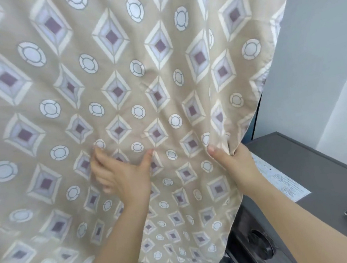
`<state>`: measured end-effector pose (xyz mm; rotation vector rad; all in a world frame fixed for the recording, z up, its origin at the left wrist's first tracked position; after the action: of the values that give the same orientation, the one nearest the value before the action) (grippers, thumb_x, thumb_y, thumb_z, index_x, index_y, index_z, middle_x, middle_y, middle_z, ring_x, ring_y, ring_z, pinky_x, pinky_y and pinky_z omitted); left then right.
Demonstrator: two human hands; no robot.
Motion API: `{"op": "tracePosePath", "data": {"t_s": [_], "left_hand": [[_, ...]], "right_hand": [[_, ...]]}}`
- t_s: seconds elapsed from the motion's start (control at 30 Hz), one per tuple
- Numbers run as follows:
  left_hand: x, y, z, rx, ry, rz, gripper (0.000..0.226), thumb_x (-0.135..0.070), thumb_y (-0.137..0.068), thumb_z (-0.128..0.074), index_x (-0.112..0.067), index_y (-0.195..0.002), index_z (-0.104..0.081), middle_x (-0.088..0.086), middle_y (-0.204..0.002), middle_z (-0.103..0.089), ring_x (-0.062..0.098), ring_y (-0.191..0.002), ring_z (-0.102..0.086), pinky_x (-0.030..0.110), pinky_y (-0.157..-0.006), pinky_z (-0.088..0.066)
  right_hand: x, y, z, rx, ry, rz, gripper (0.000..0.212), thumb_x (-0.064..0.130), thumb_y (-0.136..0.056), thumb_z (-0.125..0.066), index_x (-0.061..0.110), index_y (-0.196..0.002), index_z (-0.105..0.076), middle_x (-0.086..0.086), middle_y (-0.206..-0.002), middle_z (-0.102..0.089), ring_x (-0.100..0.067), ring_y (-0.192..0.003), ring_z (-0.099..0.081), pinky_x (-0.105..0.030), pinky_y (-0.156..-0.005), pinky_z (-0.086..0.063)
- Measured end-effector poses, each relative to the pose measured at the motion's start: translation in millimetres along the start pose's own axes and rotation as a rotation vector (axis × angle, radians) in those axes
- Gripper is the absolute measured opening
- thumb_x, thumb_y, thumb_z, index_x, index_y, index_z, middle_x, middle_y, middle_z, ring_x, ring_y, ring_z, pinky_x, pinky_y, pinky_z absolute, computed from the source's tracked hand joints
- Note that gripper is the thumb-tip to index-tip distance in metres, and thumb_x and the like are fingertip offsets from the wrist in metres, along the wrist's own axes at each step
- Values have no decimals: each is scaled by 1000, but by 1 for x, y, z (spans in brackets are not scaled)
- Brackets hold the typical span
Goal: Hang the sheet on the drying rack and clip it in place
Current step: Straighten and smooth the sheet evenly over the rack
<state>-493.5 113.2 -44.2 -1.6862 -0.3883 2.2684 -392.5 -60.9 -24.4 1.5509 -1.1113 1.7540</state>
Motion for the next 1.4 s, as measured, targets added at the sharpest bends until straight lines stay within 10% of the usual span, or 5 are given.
{"op": "tracePosePath", "data": {"t_s": [0.47, 0.6, 0.77, 1.03, 1.4], "left_hand": [[-12, 17, -8, 630, 272, -239, 118, -63, -45, -74, -25, -145, -24, -2, -141, -33, 10, -125, -37, 33, -107, -33], [-12, 18, -3, 870, 270, -354, 65, -48, -60, -74, -39, -120, -53, -17, -118, -58, -4, -107, -53, 11, -90, -40], [-11, 8, -5, 746, 213, -288, 5, -19, -77, -74, -23, -76, -70, 6, -83, -70, 20, -79, -64, 32, -74, -48], [-5, 1, 0, 424, 119, -498, 28, -4, -76, -71, -13, -67, -46, -6, -84, -47, -1, -78, -42, 1, -72, -31], [-6, -3, -16, 657, 9, -404, 27, -16, -83, -67, -12, -64, -47, -1, -54, -46, 19, -57, -45, 30, -59, -34]], "right_hand": [[7, -12, -20, 143, -703, -558, 32, 18, -91, -46, -2, -108, -64, -18, -87, -72, -24, -70, -72, -29, -57, -59], [5, -16, -30, 150, -614, -516, 31, 20, -97, -42, 5, -113, -64, -17, -100, -70, -27, -81, -70, -35, -69, -59], [9, -20, -33, 69, -527, -399, 24, 18, -98, -45, 7, -104, -65, -6, -79, -74, -17, -72, -72, -28, -64, -57], [15, -10, -10, -265, -103, 41, 15, 16, -82, -70, 26, -91, -62, 11, -85, -72, -13, -89, -70, -20, -70, -53], [22, -34, 20, -403, 327, 227, 15, 28, -96, -49, 30, -82, -55, 10, -79, -58, -8, -80, -54, -20, -72, -38]]}}
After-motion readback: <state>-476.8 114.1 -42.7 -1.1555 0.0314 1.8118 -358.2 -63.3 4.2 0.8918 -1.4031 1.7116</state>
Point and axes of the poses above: each hand's wrist, its own y-axis away from the middle knuckle, its own z-axis out of the back of the hand, x = y × z, the point moved 1 cm from there along -y, towards the middle knuckle
